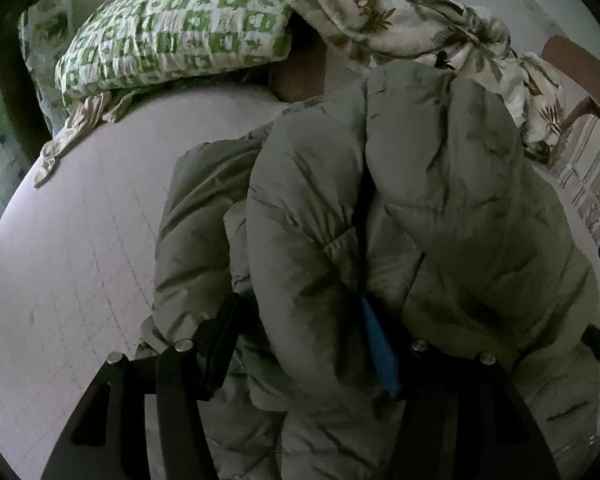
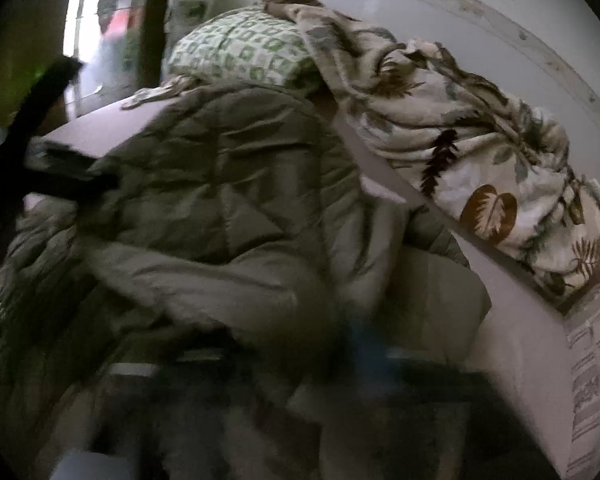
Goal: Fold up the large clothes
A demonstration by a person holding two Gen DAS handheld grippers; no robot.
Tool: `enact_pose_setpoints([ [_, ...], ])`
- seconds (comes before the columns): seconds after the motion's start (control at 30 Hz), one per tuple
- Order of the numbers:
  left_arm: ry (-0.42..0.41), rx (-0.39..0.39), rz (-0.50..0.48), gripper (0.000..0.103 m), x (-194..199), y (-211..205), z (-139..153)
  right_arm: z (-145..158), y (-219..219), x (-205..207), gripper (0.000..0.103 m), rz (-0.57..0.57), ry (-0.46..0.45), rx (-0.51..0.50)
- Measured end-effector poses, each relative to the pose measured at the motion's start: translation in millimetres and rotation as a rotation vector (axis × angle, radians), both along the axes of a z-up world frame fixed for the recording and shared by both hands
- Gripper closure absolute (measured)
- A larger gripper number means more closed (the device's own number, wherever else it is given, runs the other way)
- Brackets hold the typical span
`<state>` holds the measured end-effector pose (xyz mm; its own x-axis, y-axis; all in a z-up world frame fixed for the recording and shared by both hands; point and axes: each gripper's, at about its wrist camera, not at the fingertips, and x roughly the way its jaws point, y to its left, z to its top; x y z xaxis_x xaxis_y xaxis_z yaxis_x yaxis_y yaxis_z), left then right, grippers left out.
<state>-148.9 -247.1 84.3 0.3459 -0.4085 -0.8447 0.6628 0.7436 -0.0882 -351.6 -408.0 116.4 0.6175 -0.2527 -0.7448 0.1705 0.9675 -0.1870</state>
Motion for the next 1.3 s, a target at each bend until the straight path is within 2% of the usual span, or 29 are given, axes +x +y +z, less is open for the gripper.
enact_pose_setpoints([
  [0.13, 0.010, -0.032, 0.006, 0.043, -5.3, 5.6, 8.9, 19.2, -6.3, -15.2, 0.000, -0.035, -0.059, 0.159],
  [0.23, -0.004, -0.034, -0.012, 0.043, -13.5, 6.4, 13.5, 32.1, -12.4, -3.4, 0.000, -0.095, -0.109, 0.265],
  [0.3, -0.018, -0.019, -0.026, 0.043, -19.1, 4.4, 13.7, 28.9, -19.3, 12.0, 0.000, -0.162, -0.099, 0.345],
  [0.37, -0.033, -0.002, -0.031, 0.043, -21.6, 4.1, 11.0, 13.3, -24.3, 29.7, 0.000, -0.224, -0.069, 0.400],
  [0.43, -0.030, 0.009, -0.029, 0.043, -21.8, 4.2, 5.0, -9.8, -22.7, 44.5, 0.000, -0.266, 0.002, 0.387],
  [0.5, -0.033, 0.024, -0.034, 0.042, -21.9, 2.6, -1.0, -49.2, -17.8, 59.1, 0.000, -0.317, 0.131, 0.307],
  [0.57, -0.061, 0.040, -0.045, 0.042, -25.9, 0.3, -3.2, -74.7, -14.7, 62.0, 0.000, -0.323, 0.156, 0.272],
  [0.63, -0.079, 0.040, -0.049, 0.042, -28.2, 1.6, -0.1, -71.4, -12.9, 57.6, 0.000, -0.337, 0.116, 0.272],
  [0.77, -0.034, -0.023, -0.024, 0.042, -28.7, 14.2, 10.1, -48.1, -13.5, 39.2, 0.000, -0.345, 0.036, 0.322],
  [0.83, -0.019, -0.047, -0.003, 0.037, -31.6, 22.2, 17.2, -36.7, -12.7, 28.5, 0.000, -0.342, 0.007, 0.328],
  [0.93, -0.036, -0.066, -0.002, 0.030, -43.5, 31.8, 27.9, -26.3, -11.3, 15.6, 0.000, -0.347, -0.010, 0.329],
  [1.1, -0.055, -0.070, -0.027, 0.027, -66.1, 48.7, 37.7, -18.7, 8.9, -16.4, 0.000, -0.326, -0.020, 0.329],
  [1.3, -0.057, -0.046, -0.040, 0.025, -94.2, 77.0, 36.6, -12.0, 29.6, -39.8, 0.000, -0.310, -0.019, 0.270],
])
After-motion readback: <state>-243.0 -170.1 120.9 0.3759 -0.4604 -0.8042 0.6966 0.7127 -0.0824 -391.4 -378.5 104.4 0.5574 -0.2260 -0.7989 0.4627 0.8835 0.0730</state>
